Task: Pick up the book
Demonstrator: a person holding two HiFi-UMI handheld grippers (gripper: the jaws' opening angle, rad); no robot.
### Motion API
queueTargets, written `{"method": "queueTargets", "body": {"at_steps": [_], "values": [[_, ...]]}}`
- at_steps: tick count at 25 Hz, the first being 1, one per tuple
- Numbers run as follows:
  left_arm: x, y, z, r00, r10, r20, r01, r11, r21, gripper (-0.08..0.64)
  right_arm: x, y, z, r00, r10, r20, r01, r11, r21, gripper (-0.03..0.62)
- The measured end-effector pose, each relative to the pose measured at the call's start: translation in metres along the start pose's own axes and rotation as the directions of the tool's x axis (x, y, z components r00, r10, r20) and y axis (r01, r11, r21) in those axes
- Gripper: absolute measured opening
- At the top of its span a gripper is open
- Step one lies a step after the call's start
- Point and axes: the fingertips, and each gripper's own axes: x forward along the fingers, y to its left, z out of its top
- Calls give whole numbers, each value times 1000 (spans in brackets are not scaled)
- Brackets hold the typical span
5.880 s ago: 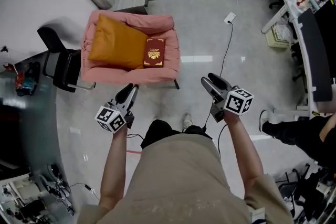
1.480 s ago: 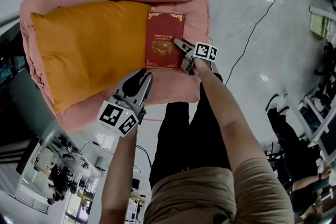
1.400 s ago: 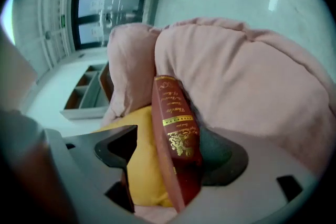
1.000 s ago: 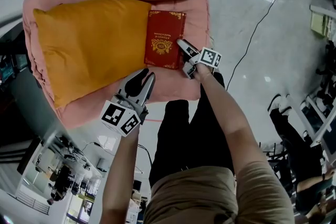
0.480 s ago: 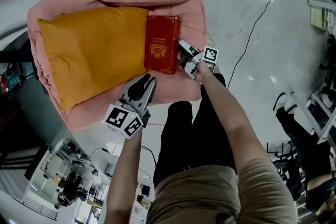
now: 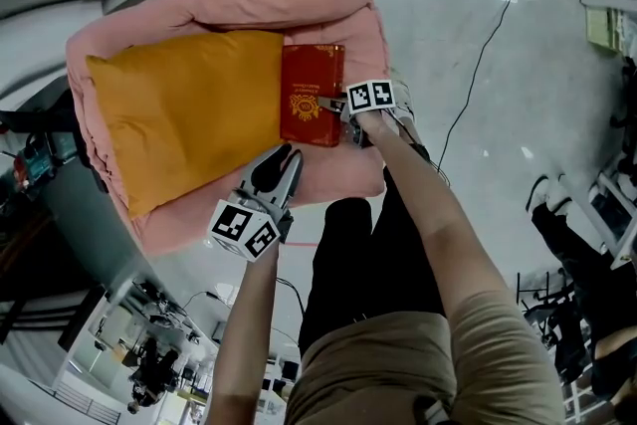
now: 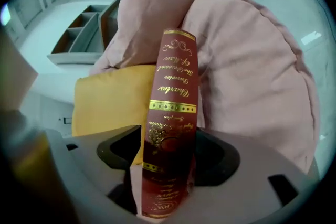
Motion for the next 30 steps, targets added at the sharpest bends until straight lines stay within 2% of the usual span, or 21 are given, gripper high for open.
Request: {"method": "queueTargets", "body": {"at_steps": [3, 8, 11, 15, 21, 30], "values": [[-1, -3, -2, 1000, -8, 7, 8, 1000, 6, 72, 2, -6, -5, 998, -60, -10, 60, 998, 12, 285], [-9, 0, 8, 1000, 10, 13, -10, 1000, -8, 72, -7, 1, -9, 995, -101, 17, 99, 991, 89, 256], [-16, 3, 17, 999, 20, 26, -20, 1000, 8, 72, -20, 12, -13, 994, -108, 34, 103, 988, 116, 253], [-30, 0, 34, 998, 35, 50, -36, 999, 29, 72, -49, 41, -20, 995, -75, 69, 66, 989, 130, 252], [-51, -15, 55, 996, 32, 80, -37, 997, 60, 72, -110, 101, -19, 993, -9, 115, -1, 996, 92, 250], [-91, -59, 76, 993, -15, 119, 0, 993, 122, 72, -221, 205, -20, 971, 86, 223, -92, 996, 16, 250]]}}
